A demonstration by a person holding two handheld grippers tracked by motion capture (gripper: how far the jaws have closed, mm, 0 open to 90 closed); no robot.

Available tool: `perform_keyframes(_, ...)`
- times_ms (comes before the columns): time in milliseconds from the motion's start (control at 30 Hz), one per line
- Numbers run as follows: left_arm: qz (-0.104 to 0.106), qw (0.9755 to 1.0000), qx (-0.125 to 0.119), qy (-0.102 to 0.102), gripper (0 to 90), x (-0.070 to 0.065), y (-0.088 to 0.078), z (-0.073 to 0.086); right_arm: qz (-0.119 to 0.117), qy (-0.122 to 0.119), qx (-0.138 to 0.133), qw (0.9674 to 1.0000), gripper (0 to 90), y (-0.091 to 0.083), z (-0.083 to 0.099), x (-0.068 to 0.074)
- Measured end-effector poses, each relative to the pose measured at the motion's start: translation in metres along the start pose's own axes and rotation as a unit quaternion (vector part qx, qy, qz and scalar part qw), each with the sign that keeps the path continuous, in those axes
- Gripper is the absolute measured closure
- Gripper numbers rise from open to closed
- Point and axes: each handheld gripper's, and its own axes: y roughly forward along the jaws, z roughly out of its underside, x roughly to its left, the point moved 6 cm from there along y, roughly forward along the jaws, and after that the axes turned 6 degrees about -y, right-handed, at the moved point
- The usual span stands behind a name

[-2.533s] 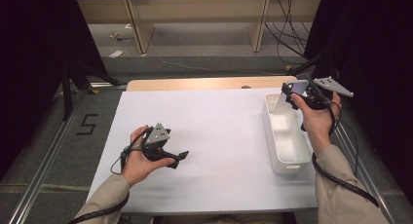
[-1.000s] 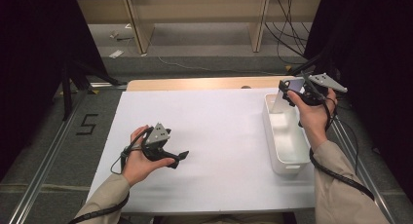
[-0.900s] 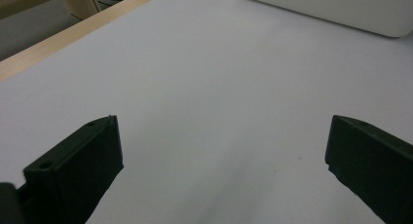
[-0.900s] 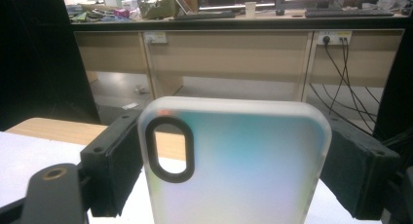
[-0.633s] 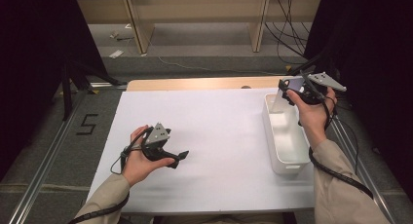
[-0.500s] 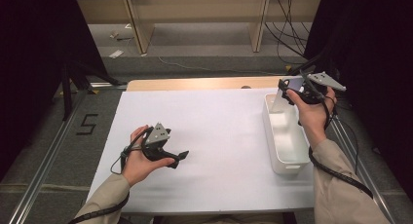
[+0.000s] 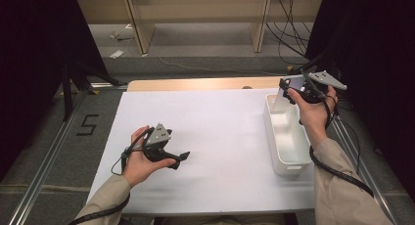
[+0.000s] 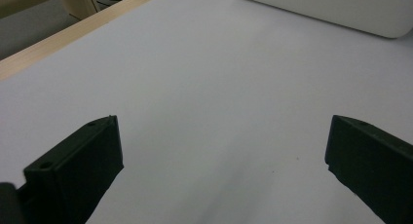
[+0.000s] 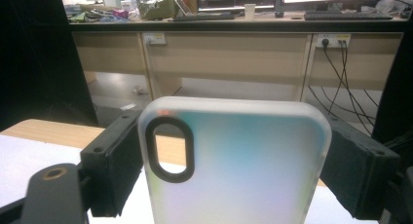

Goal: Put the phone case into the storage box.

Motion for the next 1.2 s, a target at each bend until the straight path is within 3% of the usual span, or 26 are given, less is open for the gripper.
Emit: perform_keyframes(1200, 0.002, 1.0, 0.0, -0.005, 0.0, 0.001, 0.0, 0.0, 0.001, -0.01, 0.013, 0.9999, 17.9, 0.02, 0.006, -0.001)
